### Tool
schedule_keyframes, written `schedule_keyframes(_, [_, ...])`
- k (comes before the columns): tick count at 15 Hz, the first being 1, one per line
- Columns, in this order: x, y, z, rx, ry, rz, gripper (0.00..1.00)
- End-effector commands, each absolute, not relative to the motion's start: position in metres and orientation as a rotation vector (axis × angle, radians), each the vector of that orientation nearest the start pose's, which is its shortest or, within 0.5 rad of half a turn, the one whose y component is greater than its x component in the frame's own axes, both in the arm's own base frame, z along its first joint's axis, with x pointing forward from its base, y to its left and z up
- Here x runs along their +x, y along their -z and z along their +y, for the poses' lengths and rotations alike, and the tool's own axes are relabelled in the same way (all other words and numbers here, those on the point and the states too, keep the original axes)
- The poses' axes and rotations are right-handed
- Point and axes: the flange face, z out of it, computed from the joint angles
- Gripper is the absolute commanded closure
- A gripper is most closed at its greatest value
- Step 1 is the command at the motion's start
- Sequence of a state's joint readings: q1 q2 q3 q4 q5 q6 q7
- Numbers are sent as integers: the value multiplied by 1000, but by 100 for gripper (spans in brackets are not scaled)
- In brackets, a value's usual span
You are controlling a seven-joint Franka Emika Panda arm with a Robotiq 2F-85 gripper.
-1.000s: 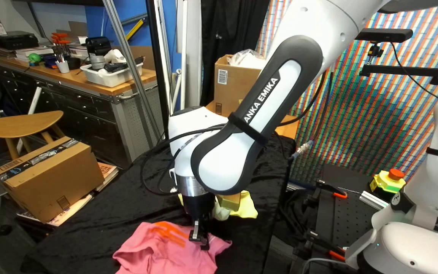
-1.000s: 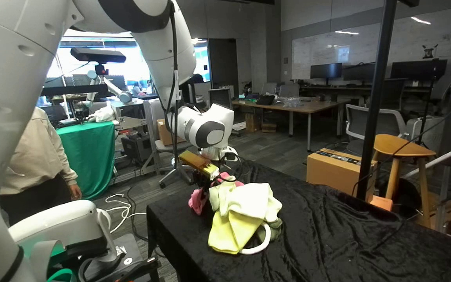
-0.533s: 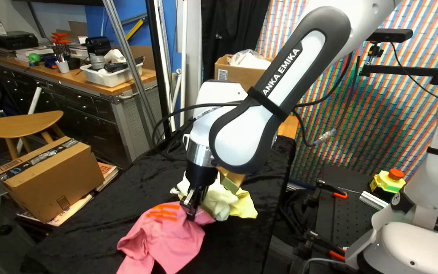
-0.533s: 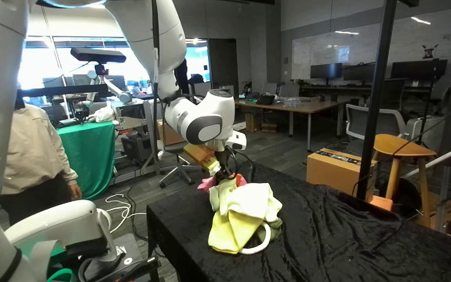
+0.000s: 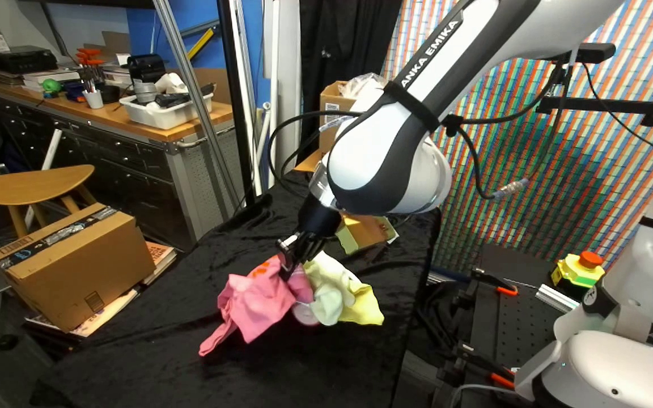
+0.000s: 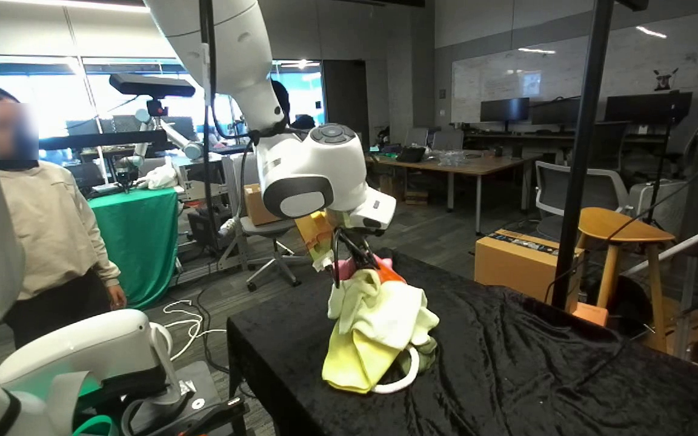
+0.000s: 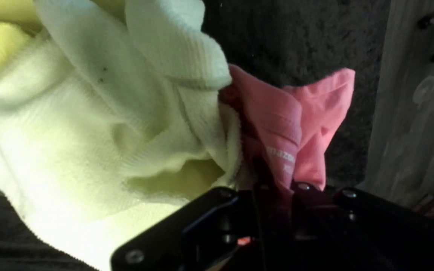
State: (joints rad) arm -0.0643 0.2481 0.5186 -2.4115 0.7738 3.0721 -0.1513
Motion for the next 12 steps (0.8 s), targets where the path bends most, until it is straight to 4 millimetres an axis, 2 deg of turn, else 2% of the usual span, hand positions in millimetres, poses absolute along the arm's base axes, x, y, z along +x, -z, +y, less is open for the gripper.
schedule_keyframes(1, [470, -282, 162, -2673, 558, 365, 94])
schedule_keyframes(7, [449, -299, 150, -2639, 606, 425, 96])
schedule_keyframes(12, [429, -289, 125, -2661, 613, 557, 96])
